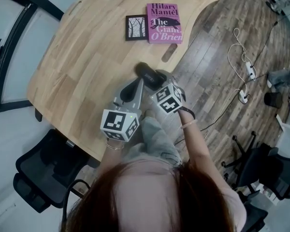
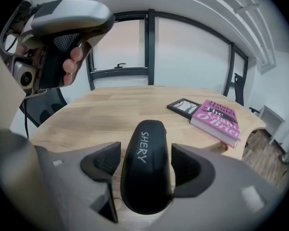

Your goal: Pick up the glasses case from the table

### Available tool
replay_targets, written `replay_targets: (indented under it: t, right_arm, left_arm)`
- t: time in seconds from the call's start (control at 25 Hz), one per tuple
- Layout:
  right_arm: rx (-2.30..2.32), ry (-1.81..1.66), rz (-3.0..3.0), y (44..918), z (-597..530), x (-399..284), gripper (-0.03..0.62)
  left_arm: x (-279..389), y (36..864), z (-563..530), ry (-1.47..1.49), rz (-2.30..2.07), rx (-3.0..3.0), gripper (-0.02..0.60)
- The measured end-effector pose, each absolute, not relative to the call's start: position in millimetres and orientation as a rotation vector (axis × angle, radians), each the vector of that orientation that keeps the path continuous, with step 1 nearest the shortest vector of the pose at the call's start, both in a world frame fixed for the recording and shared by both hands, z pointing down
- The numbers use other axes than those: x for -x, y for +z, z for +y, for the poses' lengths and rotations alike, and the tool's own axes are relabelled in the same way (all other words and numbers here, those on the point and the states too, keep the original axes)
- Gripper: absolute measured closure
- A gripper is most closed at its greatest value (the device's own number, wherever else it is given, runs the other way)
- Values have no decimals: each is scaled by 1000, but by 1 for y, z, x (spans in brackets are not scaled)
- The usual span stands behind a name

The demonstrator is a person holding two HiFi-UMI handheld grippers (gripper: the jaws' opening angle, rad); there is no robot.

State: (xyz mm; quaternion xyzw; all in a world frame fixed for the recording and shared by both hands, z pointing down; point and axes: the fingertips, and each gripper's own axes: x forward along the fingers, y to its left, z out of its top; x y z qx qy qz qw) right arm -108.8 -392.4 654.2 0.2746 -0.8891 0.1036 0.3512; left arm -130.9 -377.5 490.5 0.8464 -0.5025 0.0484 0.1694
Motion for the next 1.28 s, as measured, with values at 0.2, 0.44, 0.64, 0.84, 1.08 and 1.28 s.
replay_targets:
  t: [0.2, 0.44, 0.64, 0.84, 1.08, 1.28]
  right_arm:
    - [-689, 277, -2267, 664, -394, 112, 264]
    - [-661, 306, -2239, 678, -395, 116, 251]
    - [-671, 323, -2232, 683, -398, 116, 244]
    - [-674, 366, -2235, 689, -400, 116, 244]
    - [-714, 465, -2268, 690, -402, 114, 244]
    - [-736, 442, -2276, 688, -400, 113, 247]
  left_arm:
    - [136, 494, -376, 135, -1425, -2392, 574]
    - [138, 498, -375, 139, -1418, -2383, 574]
    - [139, 500, -376, 140, -1416, -2378, 574]
    - [139, 505, -375, 141, -1411, -2369, 574]
    - [137, 501, -374, 143, -1426, -2377, 574]
    - [137, 497, -373, 132, -1438, -2380, 574]
